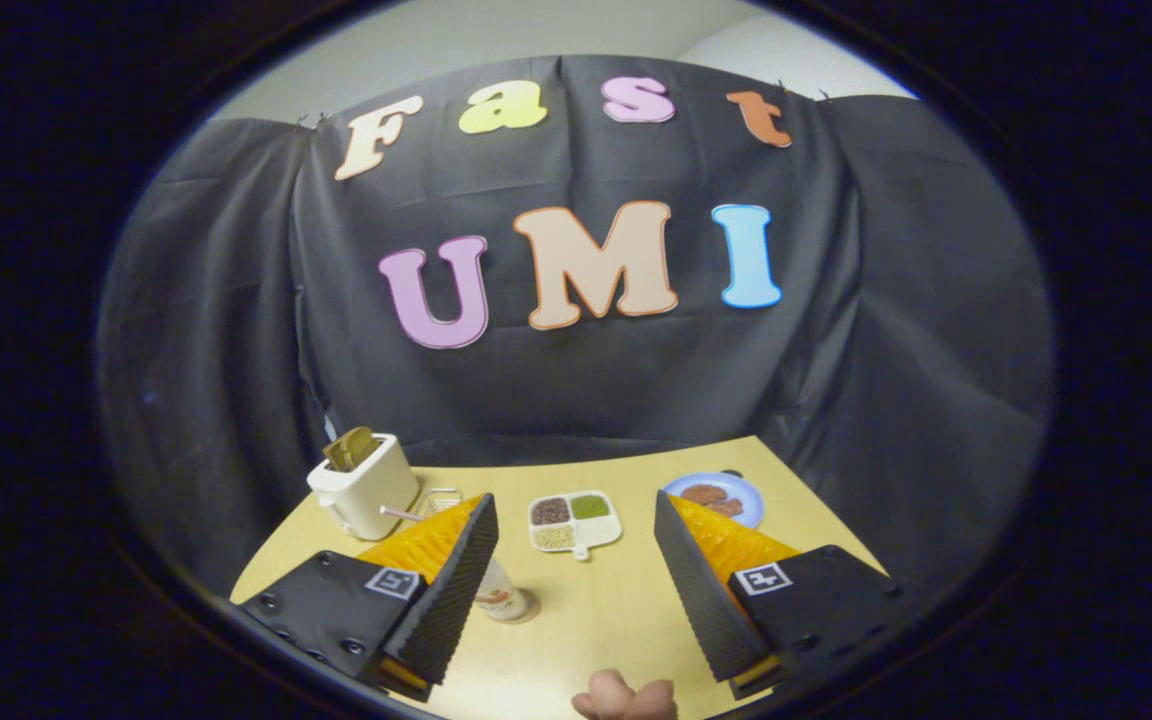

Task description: Take the bottle from table, then pour the juice into the cup, finally place the bottle on the coaster

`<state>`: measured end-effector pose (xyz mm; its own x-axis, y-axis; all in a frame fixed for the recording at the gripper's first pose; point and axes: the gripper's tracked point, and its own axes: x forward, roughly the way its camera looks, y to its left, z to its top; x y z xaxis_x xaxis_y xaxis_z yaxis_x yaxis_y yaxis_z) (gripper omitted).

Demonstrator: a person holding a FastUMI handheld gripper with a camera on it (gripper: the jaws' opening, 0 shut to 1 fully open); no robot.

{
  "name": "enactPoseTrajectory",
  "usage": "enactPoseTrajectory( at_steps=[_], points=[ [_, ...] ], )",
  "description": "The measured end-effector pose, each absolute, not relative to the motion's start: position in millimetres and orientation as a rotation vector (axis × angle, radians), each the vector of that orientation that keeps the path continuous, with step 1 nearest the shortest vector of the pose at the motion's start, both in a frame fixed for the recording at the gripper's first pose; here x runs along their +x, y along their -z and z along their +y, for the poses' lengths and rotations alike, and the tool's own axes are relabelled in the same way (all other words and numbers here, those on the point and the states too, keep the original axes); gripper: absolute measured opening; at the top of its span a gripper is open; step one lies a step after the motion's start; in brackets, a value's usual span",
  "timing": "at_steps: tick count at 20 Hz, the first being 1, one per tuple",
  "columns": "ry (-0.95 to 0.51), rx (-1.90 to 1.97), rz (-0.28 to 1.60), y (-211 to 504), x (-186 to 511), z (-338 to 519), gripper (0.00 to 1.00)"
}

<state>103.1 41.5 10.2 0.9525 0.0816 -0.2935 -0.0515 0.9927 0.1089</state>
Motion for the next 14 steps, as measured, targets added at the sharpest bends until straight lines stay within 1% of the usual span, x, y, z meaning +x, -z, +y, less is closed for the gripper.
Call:
enactPoseTrajectory(
  at_steps=[3, 7, 14],
  points=[
    [-0.047, 0.102, 0.248, -31.9, 95.3, 2.5, 0.97],
    [-0.033, 0.12, 0.205, -42.3, 89.7, -44.9, 0.97],
    [-0.059, 0.162, 0.154, -53.5, 92.7, -100.9, 0.97]
  ],
)
